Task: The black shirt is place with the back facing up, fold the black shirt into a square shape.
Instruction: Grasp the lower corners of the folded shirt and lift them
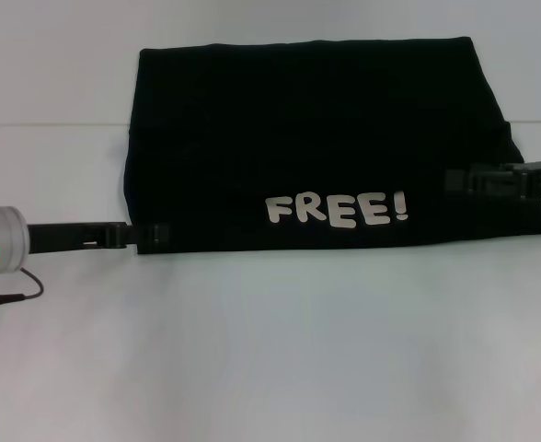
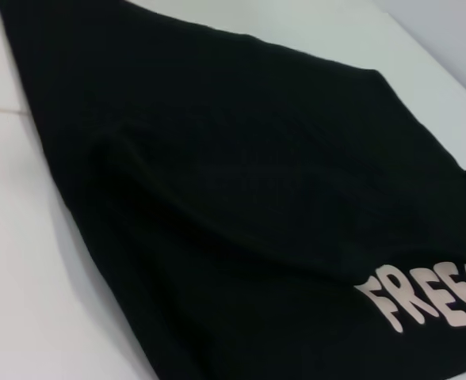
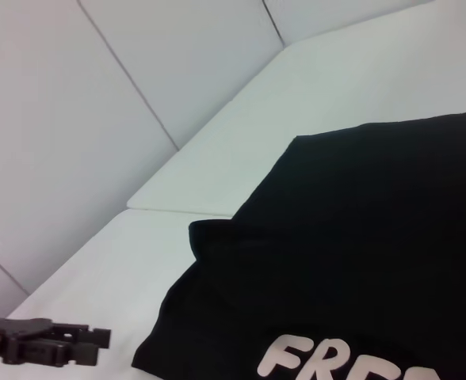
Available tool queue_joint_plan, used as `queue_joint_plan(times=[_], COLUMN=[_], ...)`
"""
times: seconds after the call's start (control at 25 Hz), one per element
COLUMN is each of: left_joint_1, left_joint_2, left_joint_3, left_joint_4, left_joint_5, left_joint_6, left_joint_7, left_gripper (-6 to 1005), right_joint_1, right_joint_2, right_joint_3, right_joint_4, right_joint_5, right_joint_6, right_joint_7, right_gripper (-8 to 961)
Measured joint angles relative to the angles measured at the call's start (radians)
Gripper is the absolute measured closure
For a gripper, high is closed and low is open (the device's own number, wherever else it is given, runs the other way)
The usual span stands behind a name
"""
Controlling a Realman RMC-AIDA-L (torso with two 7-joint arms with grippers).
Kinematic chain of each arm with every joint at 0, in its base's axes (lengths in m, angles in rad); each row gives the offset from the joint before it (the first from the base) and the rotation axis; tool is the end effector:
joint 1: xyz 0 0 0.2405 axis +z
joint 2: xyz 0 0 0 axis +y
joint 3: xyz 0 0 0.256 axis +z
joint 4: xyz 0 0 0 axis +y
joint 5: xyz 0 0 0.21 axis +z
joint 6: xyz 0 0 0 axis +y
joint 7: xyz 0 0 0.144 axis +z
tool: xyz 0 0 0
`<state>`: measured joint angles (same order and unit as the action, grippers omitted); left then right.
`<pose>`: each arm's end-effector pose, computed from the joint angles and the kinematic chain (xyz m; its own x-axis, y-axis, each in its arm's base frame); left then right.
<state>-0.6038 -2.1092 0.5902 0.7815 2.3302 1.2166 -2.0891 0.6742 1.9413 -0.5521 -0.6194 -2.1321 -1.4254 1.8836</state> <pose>-0.2925 0.3797 0.0177 0.4441 0.7519 0.4872 0.8959 -0.3683 -0.2484 0.2671 0.3934 0.0622 0.5624 -0.6333 -0.5315 -0.7939 -0.5933 -0.1331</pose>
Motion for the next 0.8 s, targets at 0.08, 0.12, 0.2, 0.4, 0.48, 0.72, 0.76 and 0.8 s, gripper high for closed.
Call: queue_joint_plan(times=[0.08, 0.12, 0.2, 0.4, 0.48, 0.72, 0.76, 0.8], left_joint_1=[-0.006, -0.010, -0.019, -0.054, -0.062, -0.065, -0.065, -0.065], left_joint_2=[-0.001, -0.003, -0.005, -0.001, 0.000, -0.002, -0.003, -0.003], left_joint_3=[0.000, 0.000, 0.001, 0.008, 0.021, 0.052, 0.054, 0.057], left_joint_4=[-0.016, -0.024, -0.042, -0.111, -0.126, -0.137, -0.138, -0.138], left_joint_5=[0.000, 0.000, 0.000, 0.002, 0.003, 0.005, 0.005, 0.006], left_joint_6=[-0.019, -0.030, -0.054, -0.131, -0.159, -0.233, -0.242, -0.244], left_joint_7=[-0.001, -0.001, -0.002, -0.011, -0.013, -0.018, -0.020, -0.023], left_gripper=[139, 139, 140, 140, 140, 140, 140, 140], right_joint_1=[0.004, 0.005, 0.007, 0.012, 0.015, 0.016, 0.016, 0.016], right_joint_2=[0.000, 0.000, 0.000, -0.002, -0.001, 0.003, 0.003, 0.003], right_joint_3=[0.000, 0.001, 0.004, 0.007, 0.007, 0.000, 0.000, 0.000], right_joint_4=[-0.001, -0.001, -0.001, -0.001, -0.002, 0.001, 0.001, 0.002], right_joint_5=[0.000, 0.000, 0.000, 0.001, 0.001, 0.002, 0.002, 0.002], right_joint_6=[-0.005, -0.006, -0.005, 0.006, 0.012, 0.043, 0.046, 0.048], right_joint_7=[-0.006, -0.007, -0.007, -0.008, -0.008, -0.009, -0.009, -0.009], right_gripper=[170, 169, 167, 162, 160, 159, 158, 158])
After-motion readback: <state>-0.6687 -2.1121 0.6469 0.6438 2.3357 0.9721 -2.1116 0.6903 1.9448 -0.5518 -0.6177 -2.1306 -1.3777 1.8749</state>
